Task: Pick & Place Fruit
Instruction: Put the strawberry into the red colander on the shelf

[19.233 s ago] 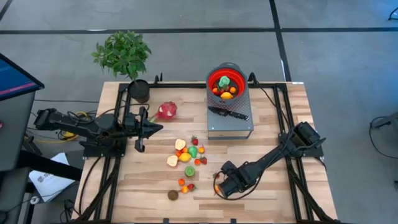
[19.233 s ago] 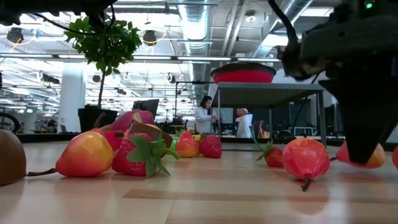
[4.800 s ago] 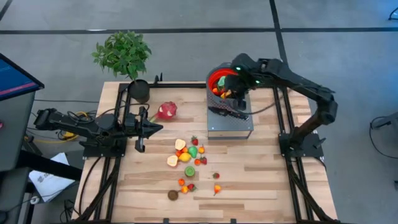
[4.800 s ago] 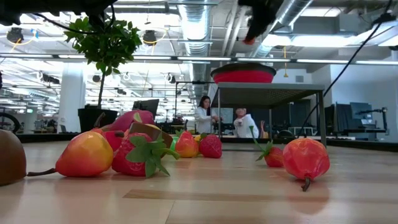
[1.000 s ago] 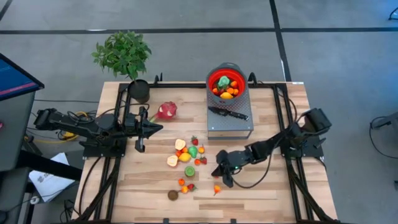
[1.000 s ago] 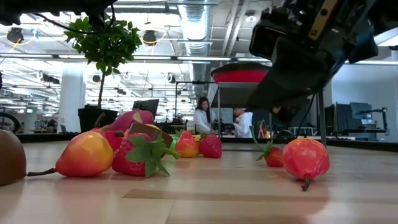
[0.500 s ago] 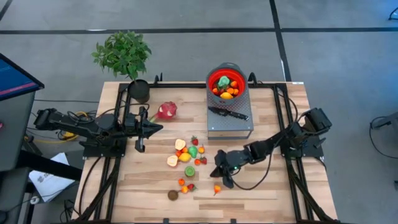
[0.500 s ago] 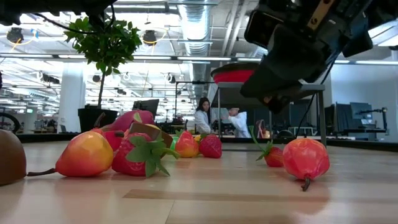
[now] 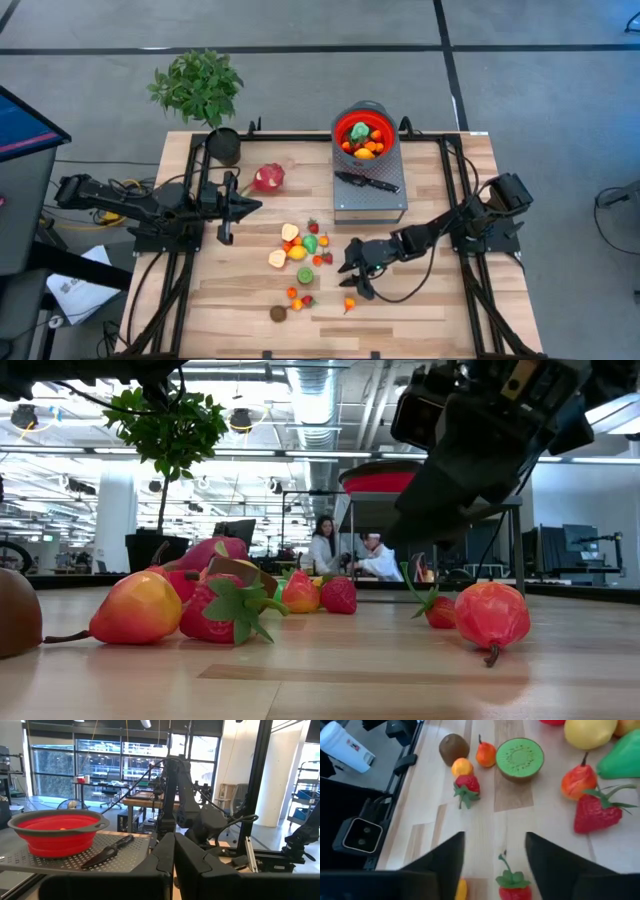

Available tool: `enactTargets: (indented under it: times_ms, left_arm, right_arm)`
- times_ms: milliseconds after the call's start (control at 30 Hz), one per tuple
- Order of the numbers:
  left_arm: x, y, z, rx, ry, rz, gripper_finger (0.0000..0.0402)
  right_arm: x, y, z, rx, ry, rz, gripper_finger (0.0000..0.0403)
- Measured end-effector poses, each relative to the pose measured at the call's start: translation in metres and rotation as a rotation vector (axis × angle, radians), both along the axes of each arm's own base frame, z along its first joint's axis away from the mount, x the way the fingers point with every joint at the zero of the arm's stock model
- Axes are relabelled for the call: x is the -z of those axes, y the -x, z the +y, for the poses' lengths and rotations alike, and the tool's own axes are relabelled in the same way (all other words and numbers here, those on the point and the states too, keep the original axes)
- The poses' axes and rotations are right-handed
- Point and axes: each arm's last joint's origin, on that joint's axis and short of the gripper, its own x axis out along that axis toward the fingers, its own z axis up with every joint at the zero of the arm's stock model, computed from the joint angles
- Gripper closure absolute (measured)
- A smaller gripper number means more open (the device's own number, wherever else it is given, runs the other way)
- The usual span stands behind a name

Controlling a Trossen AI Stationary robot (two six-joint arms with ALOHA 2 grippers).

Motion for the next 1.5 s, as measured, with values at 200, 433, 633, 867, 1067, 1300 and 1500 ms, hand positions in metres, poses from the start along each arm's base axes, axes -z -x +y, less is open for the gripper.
enactTargets:
  times_ms: [200, 433, 633, 867, 1067, 1300, 1500]
  left_arm:
    - [0.0000, 0.0000, 0.0000, 0.000, -0.002, 0.000, 0.0399]
    - [0.0000, 0.0000, 0.0000, 0.000, -0.002, 0.000, 0.0399]
    - [0.0000, 0.0000, 0.0000, 0.000, -0.002, 0.000, 0.0399]
    - [0.0001, -0.0001, 0.0000, 0.000, -0.003, 0.001, 0.0399]
    - [0.0000, 0.0000, 0.0000, 0.000, -0.003, 0.001, 0.0399]
    - [0.0001, -0.0001, 0.0000, 0.000, -0.003, 0.001, 0.0399]
    - [0.0001, -0.0001, 0.0000, 0.000, -0.003, 0.001, 0.0399]
  right_arm:
    - [0.0028, 0.0020, -0.0002, -0.030, 0.048, 0.017, 0.0155]
    - [0.0025, 0.0018, -0.0003, -0.032, 0.050, 0.013, 0.0181]
    - [0.0037, 0.0024, -0.0005, -0.032, 0.054, 0.024, 0.0203]
    - [0.0064, 0.0039, -0.0019, -0.024, 0.099, 0.042, 0.0219]
    - [0.0063, 0.0037, -0.0020, -0.021, 0.103, 0.039, 0.0222]
    - [0.0062, 0.0035, -0.0027, -0.017, 0.137, 0.027, 0.0218]
    - [0.0063, 0.0035, -0.0027, -0.016, 0.137, 0.027, 0.0224]
